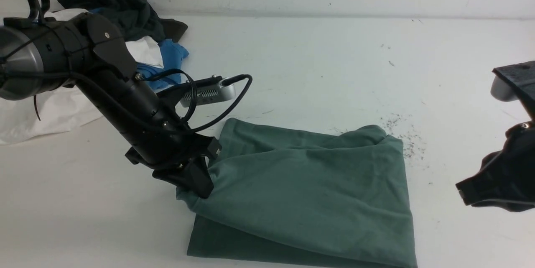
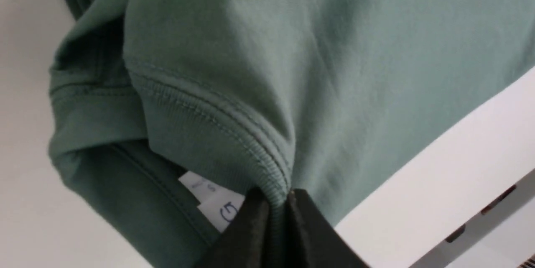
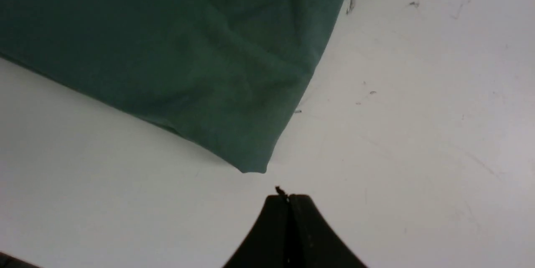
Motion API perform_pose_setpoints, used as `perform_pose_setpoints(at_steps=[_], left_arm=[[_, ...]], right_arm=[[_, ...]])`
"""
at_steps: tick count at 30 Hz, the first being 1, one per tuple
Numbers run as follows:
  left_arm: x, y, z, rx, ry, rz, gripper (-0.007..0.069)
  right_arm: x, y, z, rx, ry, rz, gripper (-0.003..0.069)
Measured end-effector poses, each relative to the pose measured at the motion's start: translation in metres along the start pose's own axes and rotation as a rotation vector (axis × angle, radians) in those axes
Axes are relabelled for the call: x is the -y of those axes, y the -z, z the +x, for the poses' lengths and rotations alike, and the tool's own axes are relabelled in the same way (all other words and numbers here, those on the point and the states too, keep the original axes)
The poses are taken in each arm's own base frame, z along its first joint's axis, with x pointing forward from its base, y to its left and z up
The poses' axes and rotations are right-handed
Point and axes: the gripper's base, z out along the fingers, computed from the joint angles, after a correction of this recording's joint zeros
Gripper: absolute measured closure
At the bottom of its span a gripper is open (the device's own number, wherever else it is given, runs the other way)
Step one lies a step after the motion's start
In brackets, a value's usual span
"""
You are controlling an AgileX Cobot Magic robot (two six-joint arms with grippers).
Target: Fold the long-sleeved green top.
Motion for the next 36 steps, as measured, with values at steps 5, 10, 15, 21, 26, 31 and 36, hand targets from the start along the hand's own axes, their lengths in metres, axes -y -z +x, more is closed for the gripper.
perform_pose_setpoints(at_steps=[5, 10, 15, 21, 26, 31, 36], left_arm=[[-0.006, 0.000, 0.002, -0.027, 0.006, -0.065, 0.0468], [-0.010, 0.001, 0.005, -0.050, 0.033, -0.108, 0.0270], [-0.007, 0.005, 0.006, -0.037, 0.035, -0.111, 0.0216], [0.012, 0.038, 0.018, 0.064, -0.033, -0.127, 0.0496], [0.040, 0.083, 0.043, 0.205, -0.135, -0.145, 0.0620], [0.078, 0.139, 0.092, 0.425, -0.244, -0.173, 0.0629], [0.093, 0.160, 0.119, 0.526, -0.302, -0.188, 0.0629]], right_arm=[[0.000, 0.000, 0.000, 0.005, 0.000, 0.000, 0.0673], [0.000, 0.000, -0.001, 0.006, 0.000, 0.000, 0.0673], [0.000, 0.006, 0.001, 0.027, 0.003, 0.002, 0.0673], [0.002, 0.052, 0.020, 0.214, 0.003, 0.014, 0.0673], [0.007, 0.108, 0.057, 0.532, -0.025, 0.036, 0.0673], [0.019, 0.154, 0.146, 1.137, -0.031, 0.079, 0.0673], [0.022, 0.143, 0.188, 1.456, 0.019, 0.112, 0.0673]])
